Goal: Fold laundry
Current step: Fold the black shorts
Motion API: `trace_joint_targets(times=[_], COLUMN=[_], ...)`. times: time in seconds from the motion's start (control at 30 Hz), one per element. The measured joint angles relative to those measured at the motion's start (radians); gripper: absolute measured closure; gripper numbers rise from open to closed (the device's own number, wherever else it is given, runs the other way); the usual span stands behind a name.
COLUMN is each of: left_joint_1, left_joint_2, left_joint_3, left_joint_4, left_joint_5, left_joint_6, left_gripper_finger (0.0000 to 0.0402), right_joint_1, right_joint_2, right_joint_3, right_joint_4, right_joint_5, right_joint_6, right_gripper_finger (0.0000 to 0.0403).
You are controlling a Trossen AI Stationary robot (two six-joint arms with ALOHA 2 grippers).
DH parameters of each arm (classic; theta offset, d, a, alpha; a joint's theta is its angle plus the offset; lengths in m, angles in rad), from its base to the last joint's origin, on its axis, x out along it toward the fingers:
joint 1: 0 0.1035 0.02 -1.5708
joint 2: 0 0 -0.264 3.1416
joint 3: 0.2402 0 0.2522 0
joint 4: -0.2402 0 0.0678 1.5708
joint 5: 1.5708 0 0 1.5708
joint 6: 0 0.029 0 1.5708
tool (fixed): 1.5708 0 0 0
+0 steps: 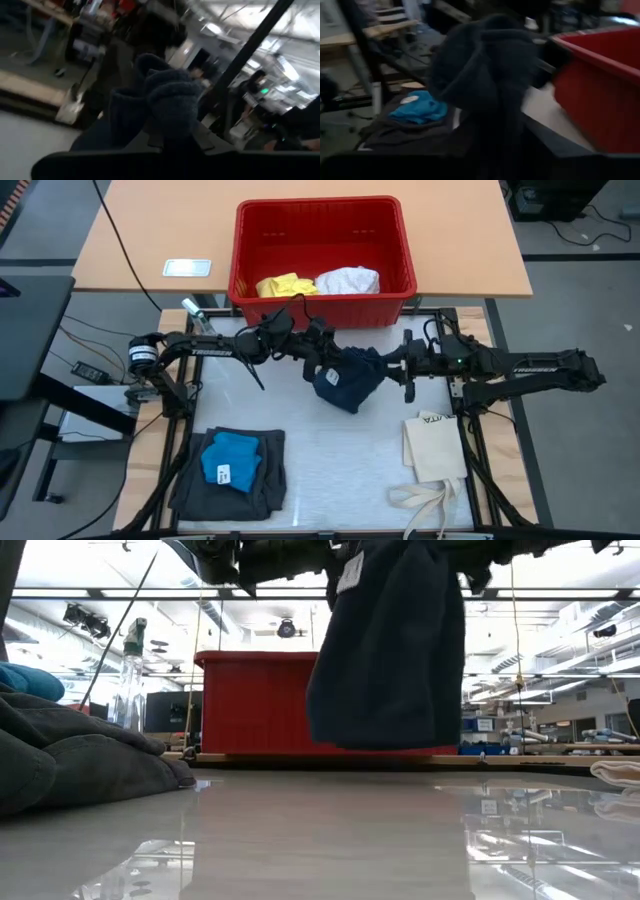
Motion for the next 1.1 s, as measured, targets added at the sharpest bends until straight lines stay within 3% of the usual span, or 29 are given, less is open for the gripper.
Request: trace_joint_targets(times=[0.23, 0.33, 0.57, 0.77, 0.83, 1.1], left_joint_1=[-0.004, -0.01, 0.002, 0.031, 0.038, 0.038], left_joint_2=[-0.02, -0.021, -0.043, -0.099, -0.124, -0.177], left_joint_3=[0.0, 0.0, 0.0, 0.0, 0.0, 0.0], left_joint_4=[-0.335, -0.343, -0.362, -0.466, -0.518, -0.574], left_joint_5=[-0.092, -0.093, -0.182, -0.141, -0.091, 0.108], left_joint_6=[0.124, 0.138, 0.186, 0.264, 0.291, 0.358], left_gripper_finger=[0.0373, 0.0373, 0.0373, 0.0372, 0.0372, 0.0372], right_joint_1=[-0.001, 0.003, 0.063, 0.121, 0.129, 0.058], right_joint_2=[-0.071, -0.056, -0.03, -0.028, -0.027, 0.027], right_joint_3=[0.0, -0.014, -0.021, -0.039, -0.087, -0.401], right_joint_4=[-0.274, -0.283, -0.256, -0.36, -0.265, 0.469], right_joint_5=[0.121, 0.094, 0.061, 0.162, 0.187, 0.122], right_joint_6=[0.185, 0.331, 0.471, 0.541, 0.535, 0.523], right_gripper_finger=[0.02, 0.0179, 0.0136, 0.0128, 0.0128, 0.0125])
